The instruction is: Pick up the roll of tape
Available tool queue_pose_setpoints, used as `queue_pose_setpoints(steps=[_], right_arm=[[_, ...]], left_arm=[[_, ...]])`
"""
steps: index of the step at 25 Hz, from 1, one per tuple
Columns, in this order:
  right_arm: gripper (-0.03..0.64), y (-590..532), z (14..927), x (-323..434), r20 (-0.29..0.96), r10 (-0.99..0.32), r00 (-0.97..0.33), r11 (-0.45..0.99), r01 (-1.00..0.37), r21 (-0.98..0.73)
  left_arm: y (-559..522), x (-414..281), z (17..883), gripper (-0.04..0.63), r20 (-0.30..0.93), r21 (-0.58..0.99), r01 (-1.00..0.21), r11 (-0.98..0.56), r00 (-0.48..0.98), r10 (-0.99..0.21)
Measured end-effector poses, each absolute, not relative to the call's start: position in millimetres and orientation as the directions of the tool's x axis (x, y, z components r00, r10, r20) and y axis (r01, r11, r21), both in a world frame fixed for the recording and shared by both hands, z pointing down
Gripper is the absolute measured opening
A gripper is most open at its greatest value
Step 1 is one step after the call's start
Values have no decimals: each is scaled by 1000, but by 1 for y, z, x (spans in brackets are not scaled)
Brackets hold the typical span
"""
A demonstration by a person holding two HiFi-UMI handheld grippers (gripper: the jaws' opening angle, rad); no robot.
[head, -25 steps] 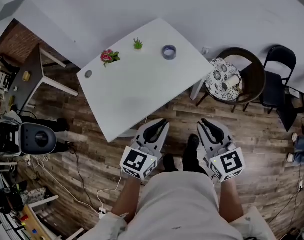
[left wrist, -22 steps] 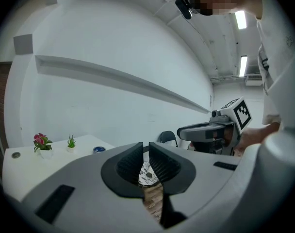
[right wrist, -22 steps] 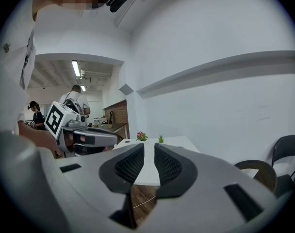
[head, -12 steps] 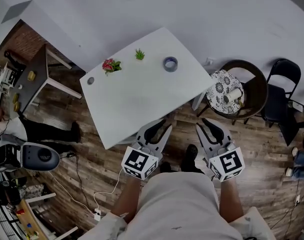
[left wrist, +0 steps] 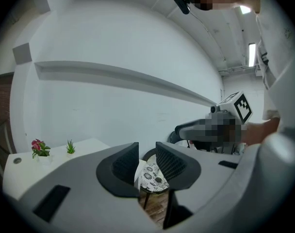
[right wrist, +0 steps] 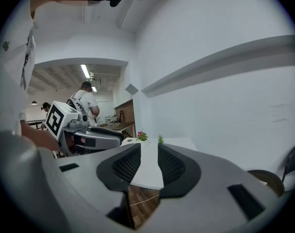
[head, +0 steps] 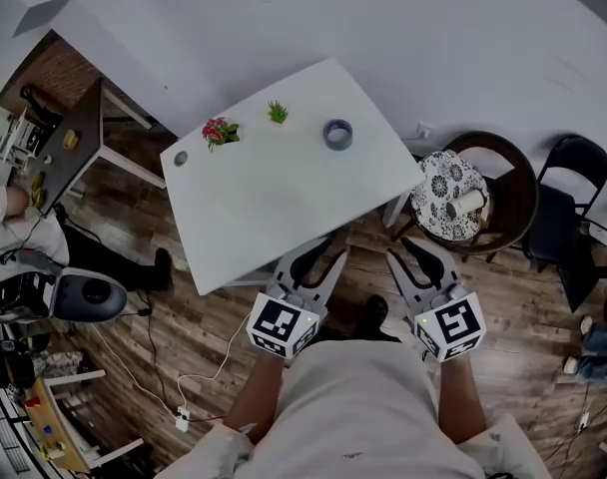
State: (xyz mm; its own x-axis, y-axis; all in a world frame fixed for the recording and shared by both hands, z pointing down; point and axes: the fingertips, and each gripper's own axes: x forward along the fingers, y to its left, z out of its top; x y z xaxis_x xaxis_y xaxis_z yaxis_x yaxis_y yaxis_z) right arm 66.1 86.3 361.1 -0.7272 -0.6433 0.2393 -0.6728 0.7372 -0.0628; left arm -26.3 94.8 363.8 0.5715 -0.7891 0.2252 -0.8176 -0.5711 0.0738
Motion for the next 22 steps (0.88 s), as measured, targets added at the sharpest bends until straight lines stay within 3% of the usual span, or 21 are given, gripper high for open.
queue_pose_setpoints(steps=[22], right_arm=[[112,58,374,86,258,-564,-784,788,-605,-116]], left_arm=[[71,4,380,118,276,85,-851,-519,520,-808]])
